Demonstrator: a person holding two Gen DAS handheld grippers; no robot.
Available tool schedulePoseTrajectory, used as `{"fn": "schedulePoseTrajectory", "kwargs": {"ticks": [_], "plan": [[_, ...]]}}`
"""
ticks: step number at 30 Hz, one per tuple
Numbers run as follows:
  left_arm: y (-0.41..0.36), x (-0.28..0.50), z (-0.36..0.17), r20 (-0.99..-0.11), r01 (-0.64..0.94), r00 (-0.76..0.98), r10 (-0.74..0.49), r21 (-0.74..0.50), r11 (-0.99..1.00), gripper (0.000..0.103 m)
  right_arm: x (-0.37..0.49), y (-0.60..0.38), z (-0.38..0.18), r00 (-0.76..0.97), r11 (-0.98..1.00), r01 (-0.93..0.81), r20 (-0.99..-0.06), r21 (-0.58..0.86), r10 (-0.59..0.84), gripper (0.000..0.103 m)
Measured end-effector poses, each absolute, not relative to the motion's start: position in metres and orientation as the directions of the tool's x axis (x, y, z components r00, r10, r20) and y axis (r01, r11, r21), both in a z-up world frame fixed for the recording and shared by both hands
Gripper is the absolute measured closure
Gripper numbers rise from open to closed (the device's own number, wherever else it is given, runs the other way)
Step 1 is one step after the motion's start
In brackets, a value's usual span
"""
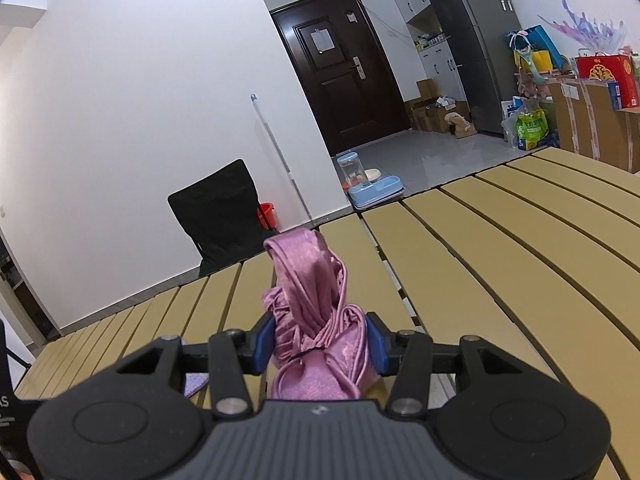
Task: Collect trash
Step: 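Lift the lavender pouch and pink scrunchie off the table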
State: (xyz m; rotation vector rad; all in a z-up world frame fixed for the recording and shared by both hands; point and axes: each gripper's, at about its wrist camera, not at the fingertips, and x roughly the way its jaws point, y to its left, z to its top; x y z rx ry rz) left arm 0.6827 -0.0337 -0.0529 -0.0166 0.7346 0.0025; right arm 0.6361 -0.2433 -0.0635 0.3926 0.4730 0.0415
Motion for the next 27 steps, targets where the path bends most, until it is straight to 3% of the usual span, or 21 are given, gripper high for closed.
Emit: {"fn": "schedulePoseTrajectory", "kwargs": {"ticks": [6, 12, 14, 17, 27], "plan": [[-0.035, 0.682, -0.052, -0.679, -0.01, 0.734, -0.008, -0.023, 1.0, 0.004, 0.64, -0.24, -0.061, 0.886, 0.922, 0.059, -0.446, 0.382, 0.128, 0.057], [-0.041, 0.674, -0.048, -0.658, -0.007, 0.753, 0.002, -0.005, 1.0, 0.03, 0.642, -0.24, -0.06, 0.886, 0.922, 0.062, -0.447, 0.383, 0.126, 0.057], [-0.04, 0.669, -0.047, -0.645, -0.021, 0.763, 0.027, 0.017, 1.0, 0.048, 0.642, -0.24, -0.06, 0.886, 0.922, 0.062, -0.446, 0.383, 0.126, 0.057], [-0.043, 0.663, -0.046, -0.637, -0.005, 0.771, 0.025, 0.034, 0.999, 0.064, 0.64, -0.24, -0.061, 0.889, 0.922, 0.055, -0.44, 0.384, 0.13, 0.057], [-0.045, 0.631, -0.038, -0.62, 0.002, 0.784, 0.03, 0.051, 0.999, 0.07, 0.622, -0.226, -0.057, 0.882, 0.941, -0.012, -0.439, 0.338, 0.169, 0.057]]}}
